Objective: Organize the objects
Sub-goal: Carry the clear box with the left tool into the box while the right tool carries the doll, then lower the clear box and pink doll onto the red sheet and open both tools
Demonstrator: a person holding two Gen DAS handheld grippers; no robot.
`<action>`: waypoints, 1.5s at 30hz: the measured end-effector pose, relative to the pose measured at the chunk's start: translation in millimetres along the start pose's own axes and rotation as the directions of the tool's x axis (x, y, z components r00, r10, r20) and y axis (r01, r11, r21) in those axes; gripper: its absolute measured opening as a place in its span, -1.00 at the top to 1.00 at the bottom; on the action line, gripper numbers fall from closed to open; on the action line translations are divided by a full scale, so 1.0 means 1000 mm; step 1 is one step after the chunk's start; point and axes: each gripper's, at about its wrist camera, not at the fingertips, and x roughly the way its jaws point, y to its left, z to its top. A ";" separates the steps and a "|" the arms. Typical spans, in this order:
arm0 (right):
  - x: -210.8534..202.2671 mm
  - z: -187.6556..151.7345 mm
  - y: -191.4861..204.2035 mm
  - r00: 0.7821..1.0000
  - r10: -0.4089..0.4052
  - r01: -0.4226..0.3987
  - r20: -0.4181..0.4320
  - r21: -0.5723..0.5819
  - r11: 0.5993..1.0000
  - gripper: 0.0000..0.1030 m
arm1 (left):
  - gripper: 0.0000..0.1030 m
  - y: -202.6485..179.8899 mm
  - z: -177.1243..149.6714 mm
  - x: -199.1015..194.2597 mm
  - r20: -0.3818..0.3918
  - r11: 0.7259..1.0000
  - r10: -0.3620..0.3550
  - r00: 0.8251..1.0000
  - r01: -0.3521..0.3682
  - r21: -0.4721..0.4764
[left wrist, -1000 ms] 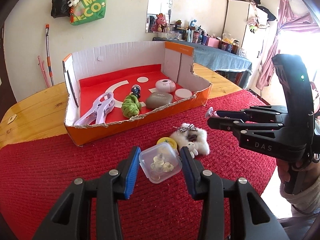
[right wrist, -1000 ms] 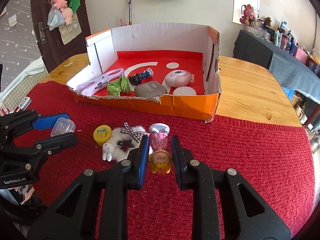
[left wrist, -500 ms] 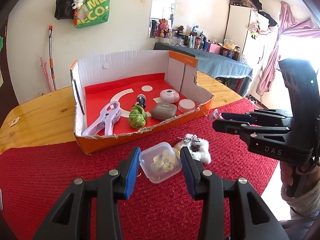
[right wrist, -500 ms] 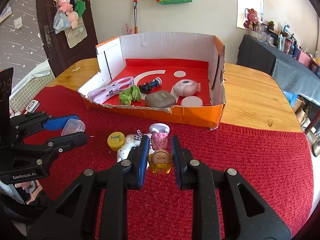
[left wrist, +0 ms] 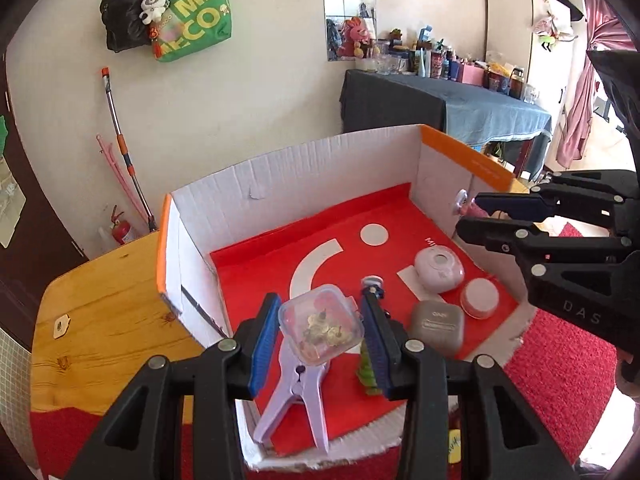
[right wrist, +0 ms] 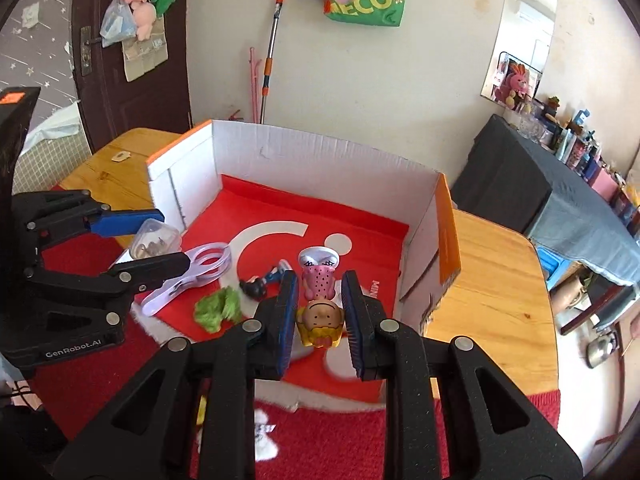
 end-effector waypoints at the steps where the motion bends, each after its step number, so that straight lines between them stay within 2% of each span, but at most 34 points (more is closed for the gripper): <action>1: 0.011 0.006 -0.001 1.000 -0.010 0.010 -0.021 -0.004 1.000 0.59 | 0.17 0.002 0.005 0.009 -0.018 1.000 -0.001 1.000 0.001 0.005; 9: 0.086 0.031 -0.004 0.979 -0.094 0.088 -0.179 -0.040 0.995 0.59 | 0.16 0.008 0.025 0.066 -0.140 0.998 0.059 0.988 -0.058 0.014; 14: 0.109 0.036 -0.008 0.964 -0.139 0.131 -0.227 -0.048 0.990 0.59 | 0.16 0.011 0.030 0.089 -0.199 0.997 0.080 0.977 -0.079 0.010; 26: 0.146 0.033 -0.015 0.924 -0.186 0.174 -0.334 -0.064 0.983 0.59 | 0.16 0.016 0.027 0.124 -0.300 0.995 0.102 0.948 -0.105 0.007; 30: 0.153 0.028 -0.018 0.914 -0.191 0.178 -0.359 -0.068 0.982 0.59 | 0.16 0.018 0.028 0.125 -0.303 0.995 0.097 0.948 -0.101 0.000; 45: 0.153 0.025 -0.014 0.913 -0.195 0.174 -0.360 -0.091 0.981 0.58 | 0.14 0.036 0.029 0.125 -0.317 0.996 0.077 0.945 -0.085 -0.014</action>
